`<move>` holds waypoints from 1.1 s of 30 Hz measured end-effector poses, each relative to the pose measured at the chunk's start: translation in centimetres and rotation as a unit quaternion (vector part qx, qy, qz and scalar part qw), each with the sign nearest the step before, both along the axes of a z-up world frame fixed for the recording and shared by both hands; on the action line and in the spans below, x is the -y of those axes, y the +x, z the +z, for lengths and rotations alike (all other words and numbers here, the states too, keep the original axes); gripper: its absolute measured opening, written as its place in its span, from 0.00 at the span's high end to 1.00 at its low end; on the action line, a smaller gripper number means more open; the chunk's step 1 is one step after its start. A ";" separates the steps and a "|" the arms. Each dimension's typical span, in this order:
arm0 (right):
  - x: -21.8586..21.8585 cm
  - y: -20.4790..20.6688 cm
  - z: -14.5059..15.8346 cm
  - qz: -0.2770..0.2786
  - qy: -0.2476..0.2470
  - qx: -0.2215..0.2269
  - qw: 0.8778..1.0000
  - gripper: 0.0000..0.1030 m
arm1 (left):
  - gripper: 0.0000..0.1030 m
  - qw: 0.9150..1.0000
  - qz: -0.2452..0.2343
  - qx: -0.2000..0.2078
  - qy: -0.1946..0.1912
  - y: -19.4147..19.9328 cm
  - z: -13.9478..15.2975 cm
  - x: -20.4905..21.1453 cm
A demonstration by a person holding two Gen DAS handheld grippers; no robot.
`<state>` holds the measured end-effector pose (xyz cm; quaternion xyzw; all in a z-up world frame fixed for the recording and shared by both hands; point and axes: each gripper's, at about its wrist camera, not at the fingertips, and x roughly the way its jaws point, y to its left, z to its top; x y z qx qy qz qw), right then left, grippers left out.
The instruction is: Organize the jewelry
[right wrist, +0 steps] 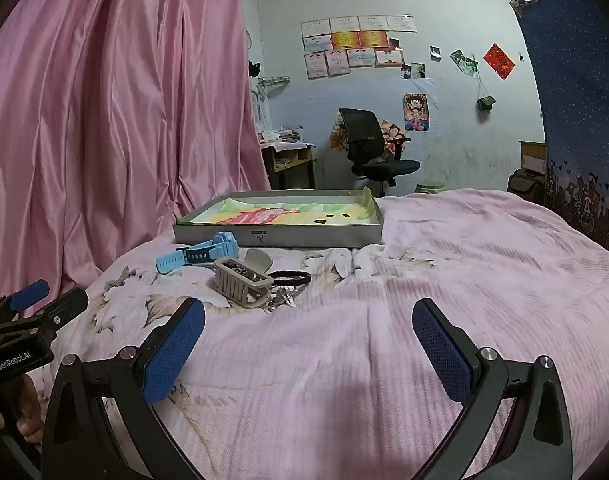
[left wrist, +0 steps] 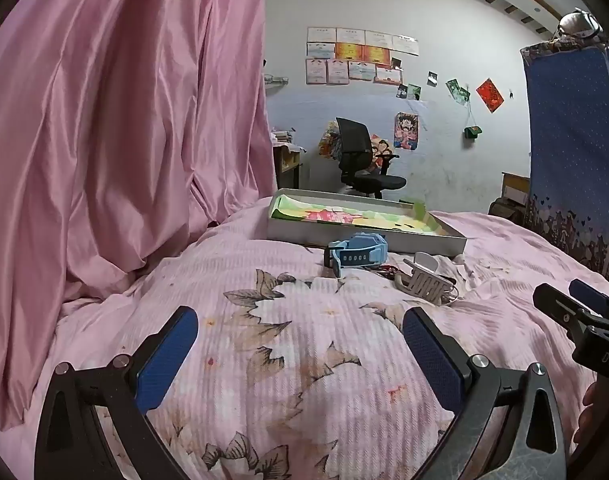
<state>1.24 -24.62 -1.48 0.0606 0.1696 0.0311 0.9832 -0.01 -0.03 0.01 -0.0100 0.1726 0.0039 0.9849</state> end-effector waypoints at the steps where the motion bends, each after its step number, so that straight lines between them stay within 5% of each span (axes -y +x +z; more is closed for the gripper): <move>1: 0.0 0.0 0.0 0.000 0.000 0.000 1.000 0.01 | 0.00 1.000 0.000 0.001 0.001 0.0 0.0 0.0; 33: 0.0 0.0 -0.2 0.001 0.000 -0.002 1.000 0.01 | 0.00 1.000 -0.001 0.000 0.000 0.0 0.0 0.1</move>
